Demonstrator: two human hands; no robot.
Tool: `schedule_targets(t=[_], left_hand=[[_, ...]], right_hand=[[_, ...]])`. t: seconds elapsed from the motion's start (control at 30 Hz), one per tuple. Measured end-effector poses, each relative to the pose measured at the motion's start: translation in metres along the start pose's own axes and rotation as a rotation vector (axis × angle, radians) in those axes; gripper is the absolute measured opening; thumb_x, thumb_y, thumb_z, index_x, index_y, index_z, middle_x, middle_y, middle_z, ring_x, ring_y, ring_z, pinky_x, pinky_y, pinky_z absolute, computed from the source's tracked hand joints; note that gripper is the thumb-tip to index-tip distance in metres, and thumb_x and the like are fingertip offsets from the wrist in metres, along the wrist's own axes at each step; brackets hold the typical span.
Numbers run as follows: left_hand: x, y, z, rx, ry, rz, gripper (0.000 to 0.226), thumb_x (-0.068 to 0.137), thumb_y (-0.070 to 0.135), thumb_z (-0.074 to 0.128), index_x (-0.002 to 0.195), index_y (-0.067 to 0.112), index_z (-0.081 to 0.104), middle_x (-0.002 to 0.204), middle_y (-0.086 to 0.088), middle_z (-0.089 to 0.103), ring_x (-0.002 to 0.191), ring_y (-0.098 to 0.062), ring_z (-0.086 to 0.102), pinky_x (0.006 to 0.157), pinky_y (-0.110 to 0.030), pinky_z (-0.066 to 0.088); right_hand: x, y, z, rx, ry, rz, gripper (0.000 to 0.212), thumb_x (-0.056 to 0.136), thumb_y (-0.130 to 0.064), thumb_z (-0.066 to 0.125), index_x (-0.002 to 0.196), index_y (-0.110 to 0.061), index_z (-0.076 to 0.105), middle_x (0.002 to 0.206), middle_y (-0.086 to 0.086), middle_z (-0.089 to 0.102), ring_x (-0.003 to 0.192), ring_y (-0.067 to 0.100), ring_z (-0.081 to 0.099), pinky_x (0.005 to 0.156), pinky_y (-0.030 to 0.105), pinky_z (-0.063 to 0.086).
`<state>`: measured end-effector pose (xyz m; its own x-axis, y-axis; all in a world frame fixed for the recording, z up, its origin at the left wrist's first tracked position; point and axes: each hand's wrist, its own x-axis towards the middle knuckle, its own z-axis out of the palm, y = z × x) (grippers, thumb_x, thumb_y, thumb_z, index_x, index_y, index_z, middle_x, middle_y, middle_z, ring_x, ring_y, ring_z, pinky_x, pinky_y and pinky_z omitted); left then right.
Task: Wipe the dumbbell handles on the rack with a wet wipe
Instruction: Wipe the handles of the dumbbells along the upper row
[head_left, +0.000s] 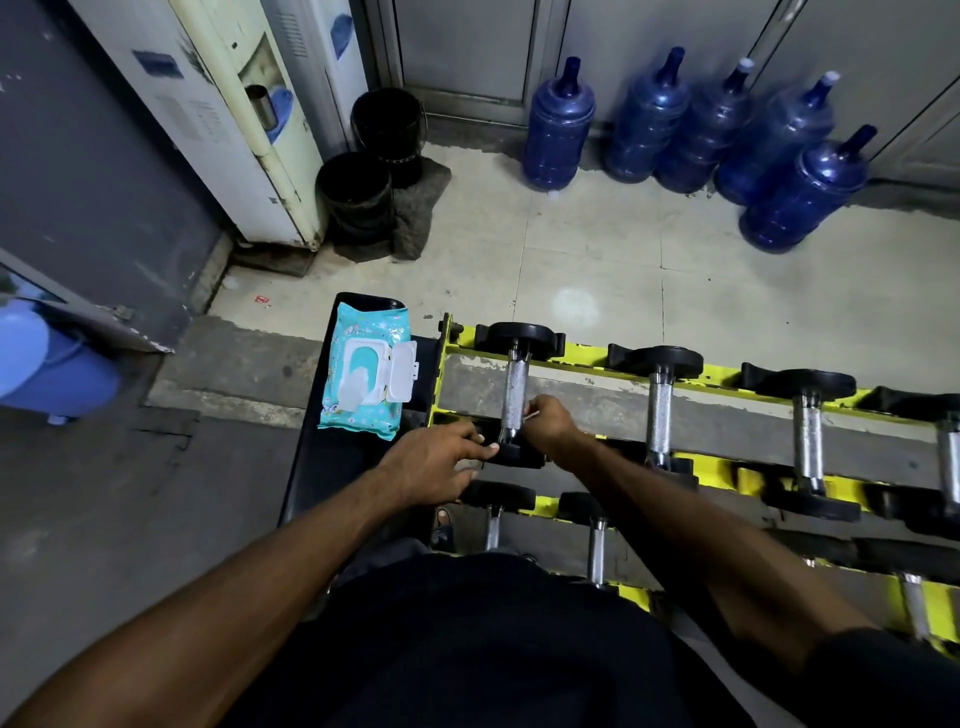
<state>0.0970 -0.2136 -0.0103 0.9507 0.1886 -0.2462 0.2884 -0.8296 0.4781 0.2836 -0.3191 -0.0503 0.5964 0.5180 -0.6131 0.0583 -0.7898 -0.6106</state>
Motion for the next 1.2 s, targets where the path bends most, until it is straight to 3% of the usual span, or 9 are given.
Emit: schedule_targets(t=[0.13,0.3,0.43,0.53,0.6,0.77,0.9,1.07,1.2], left_hand=[[0.001,0.0,0.0,-0.002,0.003,0.0,0.042,0.09,0.036,0.061,0.132,0.039,0.061,0.124,0.013,0.057,0.107,-0.011,0.06,0.083,-0.029,0.05],[0.0,0.001,0.001,-0.014,0.015,-0.011,0.042,0.09,0.036,0.062,0.131,0.039,0.061,0.124,0.015,0.057,0.107,-0.009,0.059,0.082,-0.027,0.049],[0.0,0.0,0.0,-0.022,0.003,-0.018,0.041,0.089,0.035,0.061,0.131,0.04,0.062,0.123,0.016,0.057,0.107,-0.009,0.059,0.082,-0.028,0.05],[0.0,0.0,-0.002,-0.018,-0.017,-0.015,0.042,0.089,0.036,0.06,0.131,0.041,0.062,0.123,0.016,0.057,0.106,-0.009,0.06,0.082,-0.029,0.051],[0.001,-0.001,-0.003,-0.015,-0.018,-0.012,0.042,0.089,0.036,0.06,0.131,0.039,0.062,0.121,0.015,0.057,0.104,-0.01,0.06,0.08,-0.028,0.05],[0.0,0.0,-0.003,0.012,-0.015,-0.003,0.037,0.089,0.034,0.06,0.125,0.031,0.067,0.12,0.011,0.057,0.101,-0.014,0.061,0.079,-0.028,0.048],[0.001,0.001,-0.005,0.011,-0.023,0.002,0.036,0.089,0.034,0.06,0.124,0.029,0.068,0.121,0.01,0.057,0.102,-0.016,0.061,0.081,-0.03,0.049],[0.002,0.0,-0.007,-0.028,-0.02,-0.003,0.04,0.09,0.037,0.06,0.13,0.038,0.062,0.12,0.015,0.057,0.105,-0.007,0.057,0.083,-0.032,0.051],[0.012,0.006,-0.012,-0.033,0.018,-0.023,0.034,0.09,0.042,0.06,0.122,0.036,0.067,0.111,0.013,0.062,0.103,-0.009,0.059,0.083,-0.034,0.052]], right_hand=[[0.004,0.001,-0.004,0.073,-0.147,0.034,0.022,0.083,0.002,0.061,0.104,-0.003,0.054,0.096,0.021,0.063,0.069,0.021,0.056,0.046,0.027,0.044],[-0.01,0.011,-0.027,0.115,-0.075,-0.105,0.036,0.07,0.012,0.076,0.089,-0.011,0.056,0.086,0.016,0.066,0.071,0.028,0.063,0.055,0.037,0.051],[-0.015,-0.001,-0.029,-0.375,-0.062,-0.607,0.012,0.078,0.0,0.074,0.08,-0.012,0.076,0.082,0.001,0.073,0.07,0.011,0.063,0.06,0.021,0.045],[-0.015,-0.028,-0.032,-0.778,-0.11,-0.789,0.009,0.086,-0.02,0.07,0.09,-0.023,0.078,0.088,-0.003,0.07,0.078,0.012,0.056,0.057,0.023,0.034],[-0.014,-0.044,-0.028,-1.018,-0.109,-0.835,0.013,0.091,-0.032,0.064,0.094,-0.026,0.075,0.084,-0.001,0.062,0.08,0.018,0.056,0.057,0.023,0.026],[-0.015,-0.078,-0.005,-1.379,-0.368,-0.616,0.019,0.094,-0.022,0.058,0.11,-0.015,0.066,0.103,0.007,0.069,0.094,0.026,0.066,0.071,0.033,0.047],[-0.019,-0.091,-0.014,-1.355,-0.498,-0.562,0.021,0.086,-0.012,0.064,0.107,-0.012,0.065,0.089,0.003,0.061,0.082,0.022,0.056,0.069,0.03,0.046],[-0.02,-0.041,-0.041,-1.03,-0.223,-0.772,0.022,0.082,-0.014,0.07,0.099,-0.027,0.075,0.095,-0.005,0.074,0.087,0.017,0.068,0.07,0.028,0.054],[-0.036,0.006,-0.047,-0.44,-0.031,-0.593,0.023,0.082,-0.007,0.078,0.105,-0.007,0.076,0.104,0.008,0.074,0.085,0.014,0.069,0.074,0.014,0.051]])
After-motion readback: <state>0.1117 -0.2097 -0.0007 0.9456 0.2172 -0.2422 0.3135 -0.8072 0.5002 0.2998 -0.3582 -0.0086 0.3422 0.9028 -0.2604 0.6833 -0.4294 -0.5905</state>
